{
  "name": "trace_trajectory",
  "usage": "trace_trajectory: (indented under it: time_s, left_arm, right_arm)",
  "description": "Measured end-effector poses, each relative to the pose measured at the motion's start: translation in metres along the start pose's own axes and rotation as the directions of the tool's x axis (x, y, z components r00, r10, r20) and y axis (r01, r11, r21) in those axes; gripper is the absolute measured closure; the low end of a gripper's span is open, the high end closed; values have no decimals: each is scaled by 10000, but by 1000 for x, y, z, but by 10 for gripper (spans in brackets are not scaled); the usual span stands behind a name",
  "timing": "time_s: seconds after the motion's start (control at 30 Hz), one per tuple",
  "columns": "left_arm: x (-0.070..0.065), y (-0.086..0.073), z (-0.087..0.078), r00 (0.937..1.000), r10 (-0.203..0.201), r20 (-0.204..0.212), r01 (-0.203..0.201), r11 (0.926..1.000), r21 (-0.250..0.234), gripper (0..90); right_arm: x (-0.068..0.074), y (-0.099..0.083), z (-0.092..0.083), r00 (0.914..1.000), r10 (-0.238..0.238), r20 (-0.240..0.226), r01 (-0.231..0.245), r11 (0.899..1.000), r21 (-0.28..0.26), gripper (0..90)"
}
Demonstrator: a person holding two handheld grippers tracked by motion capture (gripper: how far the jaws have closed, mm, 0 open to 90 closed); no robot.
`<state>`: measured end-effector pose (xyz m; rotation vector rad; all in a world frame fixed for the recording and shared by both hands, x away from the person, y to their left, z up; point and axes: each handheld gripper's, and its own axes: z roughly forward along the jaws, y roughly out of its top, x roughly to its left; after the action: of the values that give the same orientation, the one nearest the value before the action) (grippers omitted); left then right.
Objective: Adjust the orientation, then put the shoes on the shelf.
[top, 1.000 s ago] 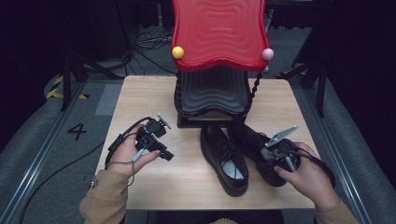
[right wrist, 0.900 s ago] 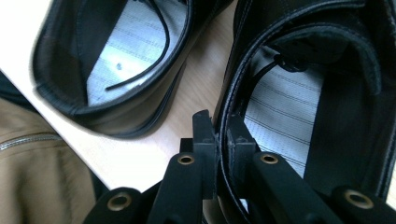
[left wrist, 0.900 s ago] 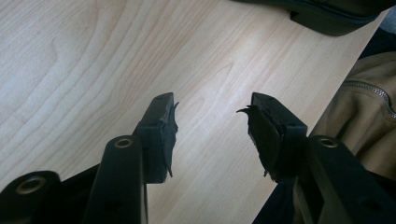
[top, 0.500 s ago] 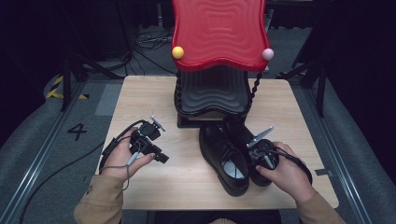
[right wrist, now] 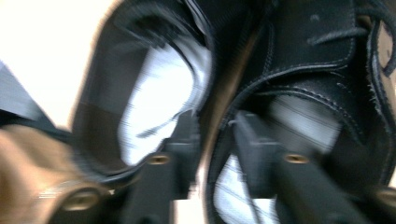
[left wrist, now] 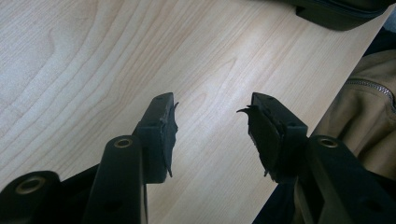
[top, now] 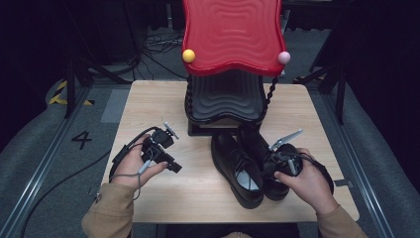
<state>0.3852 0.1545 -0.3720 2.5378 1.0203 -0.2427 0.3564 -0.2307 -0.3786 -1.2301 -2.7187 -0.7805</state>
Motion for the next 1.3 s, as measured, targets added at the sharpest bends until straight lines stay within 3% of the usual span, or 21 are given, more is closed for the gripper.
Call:
trace_trajectory:
  time_s: [0.03,0.17,0.23,0.3,0.43,0.63,0.73,0.87,1.07,1.3]
  left_arm:
    - [0,0,0,10000,-33,-2,33,10000,-13,516]
    - [1,1,0,10000,-20,43,19,10000,35,516]
    - [0,2,1,10000,-3,11,3,10000,23,516]
    - [0,3,2,10000,18,-1,-18,10000,25,516]
    - [0,3,2,10000,6,7,-6,10000,73,516]
    - [1,1,4,10000,-21,-24,21,10000,84,516]
    - [2,-3,3,9999,-109,-38,110,9999,107,516]
    - [3,-9,2,9994,-290,-162,291,9996,59,516]
    - [5,-16,1,9984,-543,-147,543,9985,49,515]
    - [5,-17,4,9980,-606,-166,609,9980,168,515]
  right_arm:
    - [0,-1,-5,9996,222,-158,-224,9997,-123,615]
    - [2,-3,-14,9969,784,27,-780,9946,-684,547]
    - [3,-4,-15,9897,1420,-178,-1430,9849,-976,483]
    - [5,-3,-8,9792,2029,104,-2014,9763,-789,466]
    - [6,-1,11,9660,2511,614,-2505,9680,-174,437]
    - [8,7,37,9637,2435,1094,-2478,9684,274,433]
    - [8,10,47,9720,1930,1341,-2012,9783,503,432]
    - [6,15,57,9743,1398,1766,-1569,9838,866,455]
    - [7,24,64,9656,1209,2304,-1558,9778,1400,497]
    - [9,30,67,9612,994,2572,-1428,9774,1559,526]
